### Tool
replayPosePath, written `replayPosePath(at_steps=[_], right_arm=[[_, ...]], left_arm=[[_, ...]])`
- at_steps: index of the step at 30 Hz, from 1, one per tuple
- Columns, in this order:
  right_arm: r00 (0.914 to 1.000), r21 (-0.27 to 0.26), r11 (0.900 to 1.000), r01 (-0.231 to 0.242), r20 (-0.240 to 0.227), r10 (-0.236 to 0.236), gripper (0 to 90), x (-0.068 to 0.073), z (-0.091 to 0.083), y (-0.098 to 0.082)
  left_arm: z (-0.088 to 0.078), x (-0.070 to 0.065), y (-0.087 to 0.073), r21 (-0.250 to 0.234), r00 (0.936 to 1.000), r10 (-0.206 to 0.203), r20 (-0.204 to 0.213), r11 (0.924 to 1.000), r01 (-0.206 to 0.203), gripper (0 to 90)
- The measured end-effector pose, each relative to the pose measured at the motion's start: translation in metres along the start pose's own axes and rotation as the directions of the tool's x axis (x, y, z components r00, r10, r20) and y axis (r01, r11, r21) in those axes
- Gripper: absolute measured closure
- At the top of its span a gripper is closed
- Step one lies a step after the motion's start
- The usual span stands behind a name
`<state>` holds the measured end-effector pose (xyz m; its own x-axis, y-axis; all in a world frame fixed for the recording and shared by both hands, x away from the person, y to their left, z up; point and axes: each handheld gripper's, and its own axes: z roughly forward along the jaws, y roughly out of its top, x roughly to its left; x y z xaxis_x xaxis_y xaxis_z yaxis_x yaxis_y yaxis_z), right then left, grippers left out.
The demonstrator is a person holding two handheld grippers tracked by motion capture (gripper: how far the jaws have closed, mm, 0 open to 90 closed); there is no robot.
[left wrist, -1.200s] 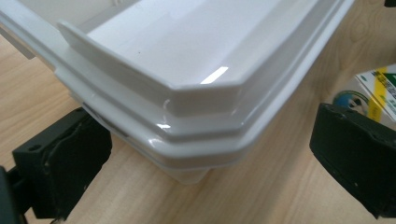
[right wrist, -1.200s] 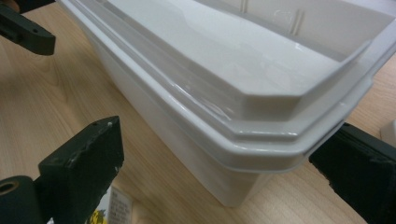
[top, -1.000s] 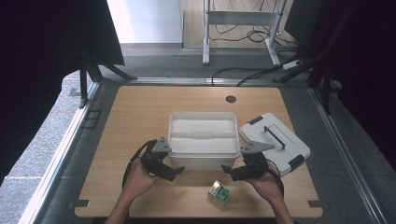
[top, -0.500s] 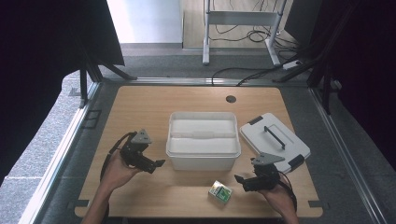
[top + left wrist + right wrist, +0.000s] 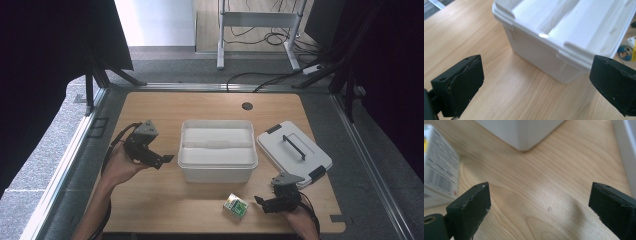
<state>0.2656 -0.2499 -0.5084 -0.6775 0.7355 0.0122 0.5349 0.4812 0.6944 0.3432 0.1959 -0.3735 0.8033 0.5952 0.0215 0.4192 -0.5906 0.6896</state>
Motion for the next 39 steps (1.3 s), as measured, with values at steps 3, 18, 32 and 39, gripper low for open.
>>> replayPosePath(at_steps=[3,18,32,39], right_arm=[[0.9999,0.020,1.000,0.001,0.011,-0.001,3.0,-0.001,0.004,-0.006],[0.9999,-0.010,1.000,-0.004,0.010,0.004,1.5,-0.002,0.004,-0.011],[0.9999,-0.010,1.000,-0.004,0.010,0.004,1.5,-0.002,0.004,-0.011],[1.0000,-0.007,1.000,-0.003,0.008,0.003,1.5,-0.002,0.004,-0.011]], left_arm=[[0.002,0.001,0.013,0.005,0.9993,0.035,0.011,0.9994,-0.035,0.0],[0.038,-0.013,0.084,0.050,0.9551,0.263,0.136,0.9610,-0.272,14.4],[0.095,-0.029,0.124,0.106,0.8826,0.393,0.258,0.8965,-0.430,55.2],[0.118,-0.029,0.121,0.139,0.8582,0.397,0.326,0.8778,-0.459,72.0]])
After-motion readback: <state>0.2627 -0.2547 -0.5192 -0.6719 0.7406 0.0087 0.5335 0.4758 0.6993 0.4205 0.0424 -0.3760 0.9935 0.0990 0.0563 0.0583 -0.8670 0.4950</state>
